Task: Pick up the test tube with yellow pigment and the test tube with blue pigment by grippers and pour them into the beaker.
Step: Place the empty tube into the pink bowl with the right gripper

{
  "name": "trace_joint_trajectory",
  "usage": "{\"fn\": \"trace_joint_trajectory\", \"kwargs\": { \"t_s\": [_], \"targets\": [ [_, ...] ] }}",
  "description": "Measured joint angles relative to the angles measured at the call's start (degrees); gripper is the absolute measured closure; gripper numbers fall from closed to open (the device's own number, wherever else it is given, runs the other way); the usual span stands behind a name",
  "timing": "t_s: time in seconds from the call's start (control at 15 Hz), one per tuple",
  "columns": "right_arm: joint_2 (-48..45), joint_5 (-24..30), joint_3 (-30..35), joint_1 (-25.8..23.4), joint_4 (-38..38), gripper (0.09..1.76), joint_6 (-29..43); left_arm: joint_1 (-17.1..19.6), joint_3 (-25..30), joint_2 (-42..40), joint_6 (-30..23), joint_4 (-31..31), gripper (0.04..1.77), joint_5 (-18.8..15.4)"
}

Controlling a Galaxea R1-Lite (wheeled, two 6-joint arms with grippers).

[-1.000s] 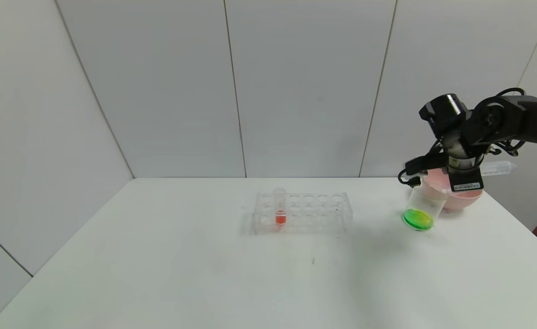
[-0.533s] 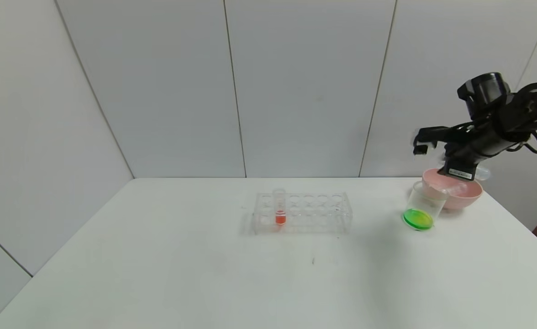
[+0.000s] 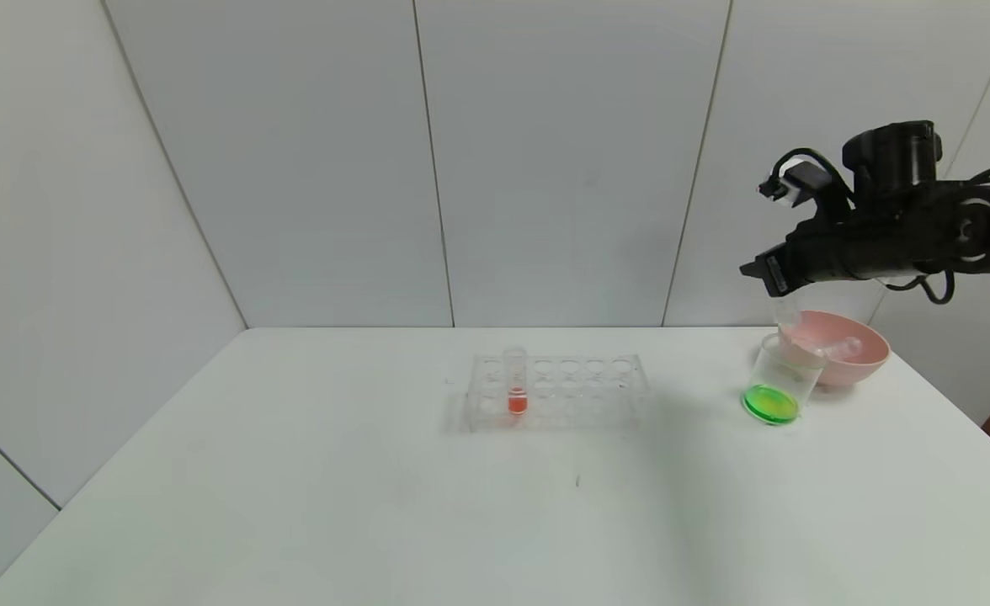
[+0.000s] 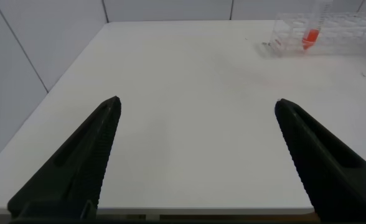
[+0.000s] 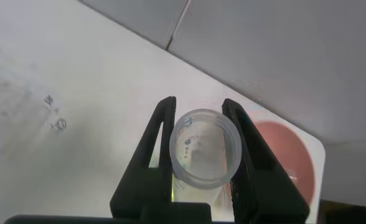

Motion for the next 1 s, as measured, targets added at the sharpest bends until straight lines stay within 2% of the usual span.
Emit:
{"fn": "trace_joint_trajectory", "kwargs": {
  "t_s": [0.13,0.27,0.4,0.6,0.87,1.0],
  "targets": [
    [-2.2,0.1,7.5,0.7,-9.5,1.27,4.4,0.0,0.0,0.0,0.0,0.0,0.05,0.0],
    [-5.3,0.1,14.8,1.0,-17.3,1.27,11.7,0.0,0.0,0.0,0.0,0.0,0.05,0.0],
    [-8.7,0.0,21.2,1.2,-22.9,1.27,16.9,0.0,0.0,0.0,0.0,0.0,0.05,0.0],
    [-13.3,-0.1,32.1,0.4,-32.3,1.27,19.7,0.0,0.0,0.0,0.0,0.0,0.05,0.0],
    [-17.5,-0.7,47.0,-2.0,-50.6,1.27,20.6,0.0,0.0,0.0,0.0,0.0,0.05,0.0],
    [-17.8,-2.3,49.7,-5.0,-52.7,1.27,20.6,0.0,0.0,0.0,0.0,0.0,0.05,0.0]
  ]
}}
